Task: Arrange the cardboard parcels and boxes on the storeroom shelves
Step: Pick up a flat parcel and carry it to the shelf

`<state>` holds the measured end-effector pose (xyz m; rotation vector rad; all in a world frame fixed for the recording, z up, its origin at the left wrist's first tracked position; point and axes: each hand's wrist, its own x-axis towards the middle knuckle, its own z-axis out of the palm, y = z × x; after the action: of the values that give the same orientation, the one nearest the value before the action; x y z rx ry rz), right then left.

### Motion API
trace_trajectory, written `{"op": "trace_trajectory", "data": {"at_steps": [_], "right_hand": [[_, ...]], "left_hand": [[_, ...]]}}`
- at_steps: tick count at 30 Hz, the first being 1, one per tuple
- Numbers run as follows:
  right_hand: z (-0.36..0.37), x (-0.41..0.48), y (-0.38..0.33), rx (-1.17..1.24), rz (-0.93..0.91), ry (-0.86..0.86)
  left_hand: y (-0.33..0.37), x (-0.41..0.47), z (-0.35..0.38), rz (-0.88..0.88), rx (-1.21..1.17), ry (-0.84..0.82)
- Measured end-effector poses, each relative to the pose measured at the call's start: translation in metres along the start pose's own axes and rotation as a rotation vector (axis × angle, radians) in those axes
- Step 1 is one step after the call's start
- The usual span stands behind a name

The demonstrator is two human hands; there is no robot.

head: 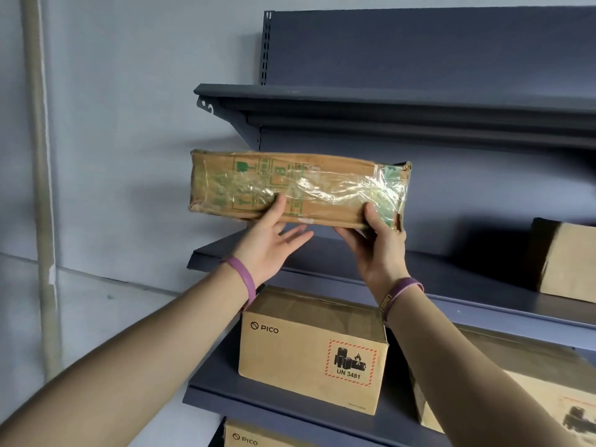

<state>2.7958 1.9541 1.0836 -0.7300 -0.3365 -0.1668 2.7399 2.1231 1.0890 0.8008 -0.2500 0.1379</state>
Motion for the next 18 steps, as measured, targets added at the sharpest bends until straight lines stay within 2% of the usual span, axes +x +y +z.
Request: {"op": "trace_trajectory", "data": {"at_steps": [5,9,13,18], "right_hand": [[-0.016,-0.011,-0.013,-0.010,0.096,-0.130],[-0.035,-0.013,-0.038,0.054,0.205,-0.055],[-0.053,-0.016,-0.056,0.087,0.301,-0.051],[-0.065,-0.028,-0.075,-0.015,0.323,-0.067]], "left_hand": [[-0.002,-0.004,0.002,0.121,-0.106,0.040],[-0.009,-0.013,0.002,0.138,-0.178,0.075],[-0.019,-0.023,0.008,0.136,-0.205,0.121],[-0.039,-0.040,0.025,0.122,-0.153,0.168]]}}
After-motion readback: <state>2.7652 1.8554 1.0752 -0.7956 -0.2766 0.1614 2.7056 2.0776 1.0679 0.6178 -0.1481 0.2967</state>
